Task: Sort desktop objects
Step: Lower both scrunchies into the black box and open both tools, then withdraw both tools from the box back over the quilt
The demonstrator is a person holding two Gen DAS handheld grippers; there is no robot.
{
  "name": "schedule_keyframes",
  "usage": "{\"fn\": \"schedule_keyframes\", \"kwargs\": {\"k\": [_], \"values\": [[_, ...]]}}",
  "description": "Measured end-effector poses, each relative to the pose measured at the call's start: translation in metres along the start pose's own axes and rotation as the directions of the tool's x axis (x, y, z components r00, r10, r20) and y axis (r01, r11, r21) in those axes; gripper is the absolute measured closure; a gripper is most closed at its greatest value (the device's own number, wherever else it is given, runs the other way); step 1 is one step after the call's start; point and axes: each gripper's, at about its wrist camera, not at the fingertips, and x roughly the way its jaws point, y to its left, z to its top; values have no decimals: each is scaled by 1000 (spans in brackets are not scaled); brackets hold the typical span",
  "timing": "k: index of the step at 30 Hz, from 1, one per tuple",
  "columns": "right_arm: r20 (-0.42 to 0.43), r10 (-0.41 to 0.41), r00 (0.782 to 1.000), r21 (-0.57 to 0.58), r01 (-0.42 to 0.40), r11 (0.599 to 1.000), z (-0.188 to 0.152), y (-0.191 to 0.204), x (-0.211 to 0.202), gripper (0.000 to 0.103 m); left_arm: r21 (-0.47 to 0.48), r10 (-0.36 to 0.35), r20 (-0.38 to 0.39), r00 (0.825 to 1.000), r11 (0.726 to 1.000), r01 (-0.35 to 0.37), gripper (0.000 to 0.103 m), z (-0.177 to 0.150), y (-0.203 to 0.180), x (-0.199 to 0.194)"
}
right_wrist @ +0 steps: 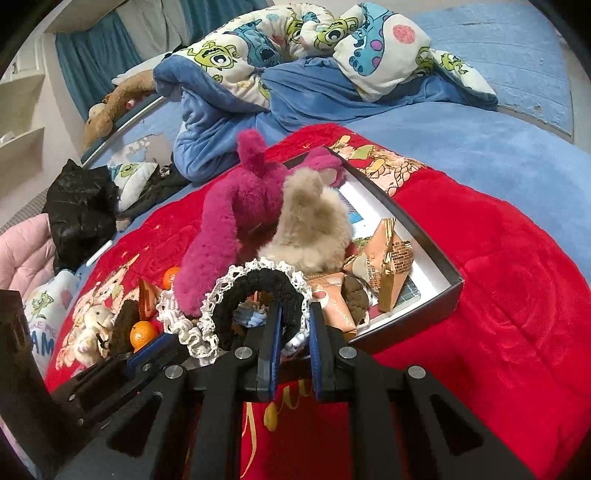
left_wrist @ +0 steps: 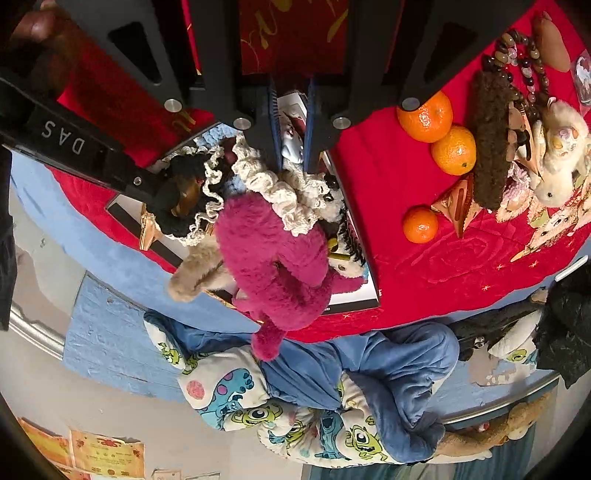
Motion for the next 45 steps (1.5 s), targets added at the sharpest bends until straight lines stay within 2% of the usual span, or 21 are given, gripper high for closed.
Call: {"fn": "schedule_keyframes", "kwargs": {"k": [11,12,13,14,15,16,17,18,19,20,22,25,36,45], "values": [[-13,25,1000,12,-25,1000,1,-2,0,82,-7,29,17,999,1000,-28,89,-3,-4,-4],[-11,24,1000,13,-24,1000,1,-2,-1,81,-12,22,20,1000,1000,-21,85,-4,-4,-5],[-6,24,1000,16,-24,1000,1,-2,-3,74,-16,12,26,1000,1000,-12,79,-4,-5,-8],[4,30,1000,19,-30,999,1,-1,-5,62,-13,9,35,999,1000,-8,75,-4,-5,-10],[14,34,999,20,-34,999,2,0,-8,55,-3,25,54,998,1000,-25,60,-5,-8,-14],[21,32,999,18,-33,999,2,1,-11,43,3,46,72,996,999,-46,40,-5,-10,-18],[29,27,999,13,-27,1000,2,3,-13,35,6,60,104,993,998,-61,33,-5,-11,-23],[34,18,999,7,-19,1000,2,4,-14,33,7,60,131,990,998,-61,27,-6,-11,-28],[36,8,999,4,-8,1000,2,6,-15,26,6,59,155,986,998,-61,25,-6,-12,-33],[35,-2,999,5,1,1000,2,6,-15,13,6,60,171,984,998,-62,23,-5,-12,-37],[42,-12,999,0,12,1000,2,6,-16,4,3,60,187,980,998,-62,12,-6,-11,-41],[57,-36,998,-11,36,999,1,8,-18,0,4,62,181,982,998,-64,11,-5,-11,-41],[56,-42,998,8,41,999,1,5,-19,0,-15,56,168,984,998,-54,11,-8,-7,-42],[61,-44,997,14,43,999,2,7,-19,0,-50,28,164,986,999,-20,11,-8,-2,-45]]}}
